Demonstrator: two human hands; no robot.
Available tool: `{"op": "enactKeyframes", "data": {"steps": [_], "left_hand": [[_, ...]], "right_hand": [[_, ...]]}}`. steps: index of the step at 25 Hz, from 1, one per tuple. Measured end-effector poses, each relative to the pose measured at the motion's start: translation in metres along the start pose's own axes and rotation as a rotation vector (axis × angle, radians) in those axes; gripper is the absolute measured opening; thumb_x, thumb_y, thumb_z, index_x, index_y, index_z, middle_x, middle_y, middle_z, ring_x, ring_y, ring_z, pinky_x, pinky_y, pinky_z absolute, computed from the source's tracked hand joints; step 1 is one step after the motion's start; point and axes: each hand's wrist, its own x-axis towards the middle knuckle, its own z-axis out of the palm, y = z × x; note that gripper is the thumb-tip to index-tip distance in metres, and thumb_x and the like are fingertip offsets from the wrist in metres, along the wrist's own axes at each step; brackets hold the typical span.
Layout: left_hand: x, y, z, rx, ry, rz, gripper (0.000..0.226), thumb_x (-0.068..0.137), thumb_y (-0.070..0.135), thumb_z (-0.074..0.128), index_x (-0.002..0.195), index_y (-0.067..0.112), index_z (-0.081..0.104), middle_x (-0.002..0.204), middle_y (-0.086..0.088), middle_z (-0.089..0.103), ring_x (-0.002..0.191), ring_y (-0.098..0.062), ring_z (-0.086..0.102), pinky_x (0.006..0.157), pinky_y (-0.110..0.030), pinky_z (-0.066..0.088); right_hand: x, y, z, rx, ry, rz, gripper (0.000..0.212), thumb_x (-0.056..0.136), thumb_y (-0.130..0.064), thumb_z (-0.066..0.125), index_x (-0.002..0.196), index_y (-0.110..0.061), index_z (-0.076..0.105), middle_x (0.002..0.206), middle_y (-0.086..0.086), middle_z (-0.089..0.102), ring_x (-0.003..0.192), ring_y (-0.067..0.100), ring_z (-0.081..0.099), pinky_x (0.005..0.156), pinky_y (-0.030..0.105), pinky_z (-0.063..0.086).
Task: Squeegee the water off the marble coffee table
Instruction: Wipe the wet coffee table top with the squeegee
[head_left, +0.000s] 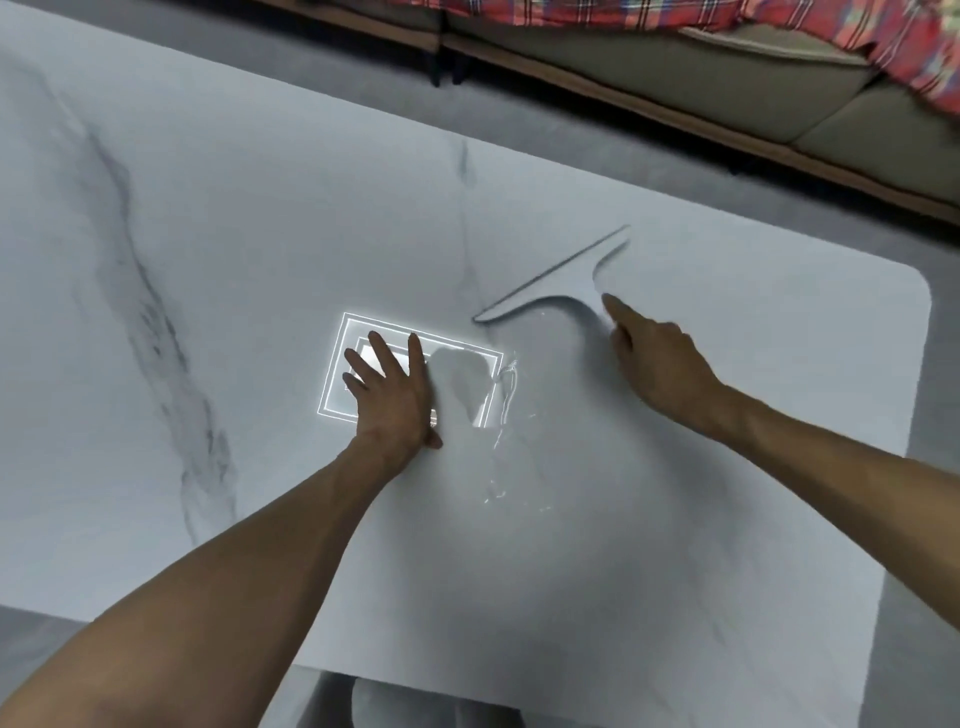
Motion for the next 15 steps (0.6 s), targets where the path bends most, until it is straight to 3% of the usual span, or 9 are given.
{"op": "enactKeyframes", "data": {"steps": [2,4,8,12,15], "left_hand": [[-0.003,0.000,-0.005,0.011,-0.007,0.017,0.151,0.044,0.062,0.086,0.152,0.007,-0.003,0.150,-0.042,0.007,0.131,-0.070,0.015,0.105,-0.067,0.029],[-0.005,0.001,-0.010,0.010,-0.014,0.023,0.147,0.049,0.059,0.086,0.152,0.006,-0.005,0.150,-0.043,0.004,0.131,-0.070,0.013,0.106,-0.067,0.027],[-0.009,0.005,-0.018,0.020,-0.028,0.038,0.142,0.057,0.054,0.085,0.151,0.006,-0.009,0.150,-0.045,0.000,0.131,-0.071,0.009,0.108,-0.068,0.026],[-0.010,0.006,-0.020,0.035,-0.032,0.063,0.138,0.061,0.052,0.084,0.151,0.006,-0.010,0.150,-0.045,-0.002,0.132,-0.071,0.007,0.109,-0.067,0.025],[-0.010,0.005,-0.020,0.026,-0.037,0.071,0.138,0.061,0.052,0.084,0.152,0.006,-0.010,0.150,-0.045,-0.004,0.132,-0.071,0.006,0.109,-0.067,0.024]], "right_hand": [[-0.048,0.023,-0.004,-0.014,-0.101,0.028,0.048,0.102,-0.027,0.033,0.149,-0.029,0.028,0.097,0.008,0.069,0.077,0.027,0.060,0.074,0.031,0.044],[-0.065,0.034,-0.017,0.014,-0.138,0.041,0.047,0.102,-0.031,0.032,0.148,-0.031,0.029,0.101,0.003,0.067,0.082,0.026,0.061,0.076,0.028,0.042],[0.004,0.023,-0.044,0.128,0.066,0.102,0.046,0.101,-0.028,0.032,0.147,-0.024,0.033,0.119,0.022,0.062,0.103,0.041,0.060,0.094,0.044,0.047],[0.073,0.006,-0.056,0.298,0.146,0.275,0.050,0.097,-0.020,0.026,0.147,-0.025,0.030,0.115,0.024,0.058,0.083,0.035,0.060,0.084,0.047,0.054],[0.047,0.014,-0.039,0.213,0.097,0.290,0.050,0.097,-0.021,0.027,0.147,-0.027,0.028,0.117,0.028,0.058,0.088,0.042,0.064,0.083,0.047,0.054]]}}
